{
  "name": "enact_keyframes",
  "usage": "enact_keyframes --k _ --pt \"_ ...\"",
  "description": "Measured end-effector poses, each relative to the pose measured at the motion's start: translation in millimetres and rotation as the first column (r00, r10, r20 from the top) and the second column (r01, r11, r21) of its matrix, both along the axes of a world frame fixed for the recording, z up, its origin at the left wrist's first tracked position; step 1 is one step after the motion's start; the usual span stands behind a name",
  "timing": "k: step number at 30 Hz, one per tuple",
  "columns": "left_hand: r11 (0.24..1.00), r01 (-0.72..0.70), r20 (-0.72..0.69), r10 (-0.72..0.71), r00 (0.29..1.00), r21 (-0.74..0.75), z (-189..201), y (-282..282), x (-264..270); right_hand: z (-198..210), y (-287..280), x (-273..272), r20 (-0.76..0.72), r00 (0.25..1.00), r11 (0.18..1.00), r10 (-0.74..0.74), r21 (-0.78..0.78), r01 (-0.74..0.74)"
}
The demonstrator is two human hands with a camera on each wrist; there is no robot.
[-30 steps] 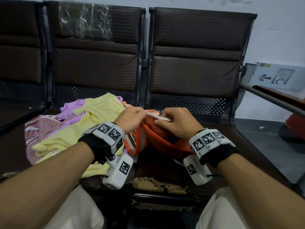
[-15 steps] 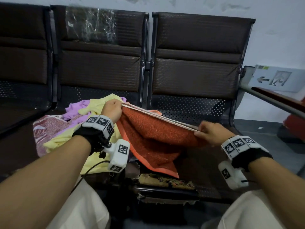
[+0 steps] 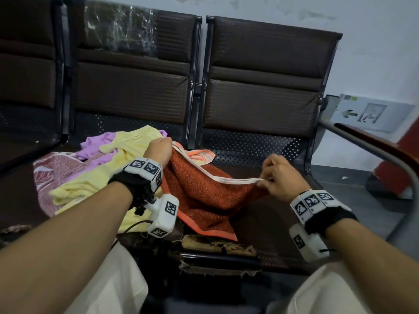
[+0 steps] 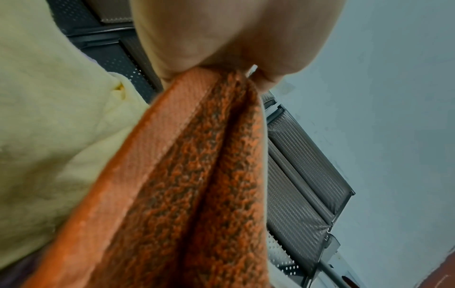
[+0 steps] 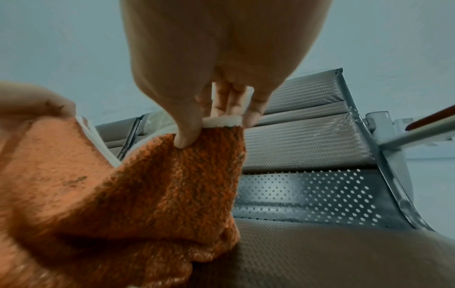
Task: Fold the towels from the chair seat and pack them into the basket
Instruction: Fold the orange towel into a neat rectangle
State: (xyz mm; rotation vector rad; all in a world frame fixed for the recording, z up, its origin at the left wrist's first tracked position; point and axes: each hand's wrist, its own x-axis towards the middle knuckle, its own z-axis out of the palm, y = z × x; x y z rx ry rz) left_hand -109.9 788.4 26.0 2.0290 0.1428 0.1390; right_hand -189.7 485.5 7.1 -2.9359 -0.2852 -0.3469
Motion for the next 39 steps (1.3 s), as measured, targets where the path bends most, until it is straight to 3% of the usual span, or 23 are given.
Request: enact_keyframes --k 5,9,14,20,25,28,31,36,39 --pt "0.997 0.062 0.023 -0.064 0.998 0.053 -4.3 -6.9 -1.9 -6.9 -1.5 3.0 -0.098 0.992 0.976 -0.080 0.193 0.098" --pt "0.991 0.044 0.094 -0.057 0.994 0.127 -4.6 -6.7 -7.6 -5.1 -11.5 -1.0 -0.129 0.967 0.950 -0.218 0.199 0.240" --pt "0.993 -0.060 0.273 0.032 0.962 0.098 6.8 -1.0 -23.0 9.7 -25.8 -12.4 -0.018 0.917 0.839 -0.398 0.398 0.371" --pt "0.999 -0.019 0.292 0.009 0.957 0.031 38.9 -16.4 -37.0 52.2 -22.5 -21.0 0.140 0.840 0.708 -0.524 0.619 0.339" --pt "0.987 0.079 0.323 -0.031 0.946 -0.137 91.0 -15.9 -47.4 106.8 -14.4 -33.5 0.228 0.789 0.599 -0.571 0.773 0.209" --pt "0.982 0.077 0.431 0.006 0.902 -0.175 122.6 -9.2 -54.7 142.5 -12.7 -39.8 0.353 0.744 0.611 -0.568 0.786 0.094" --pt "0.995 -0.038 0.528 0.083 0.845 -0.096 135.3 0.6 -57.2 162.4 -14.3 -43.7 0.410 0.713 0.652 -0.569 0.753 0.088" --pt "0.996 -0.086 0.542 0.090 0.835 -0.033 115.9 7.0 -49.2 150.3 -20.5 -35.2 0.384 0.725 0.677 -0.572 0.720 0.152" --pt "0.997 -0.074 0.488 0.081 0.869 -0.033 96.9 8.0 -33.5 133.0 -24.1 -22.1 0.328 0.765 0.704 -0.554 0.675 0.220"
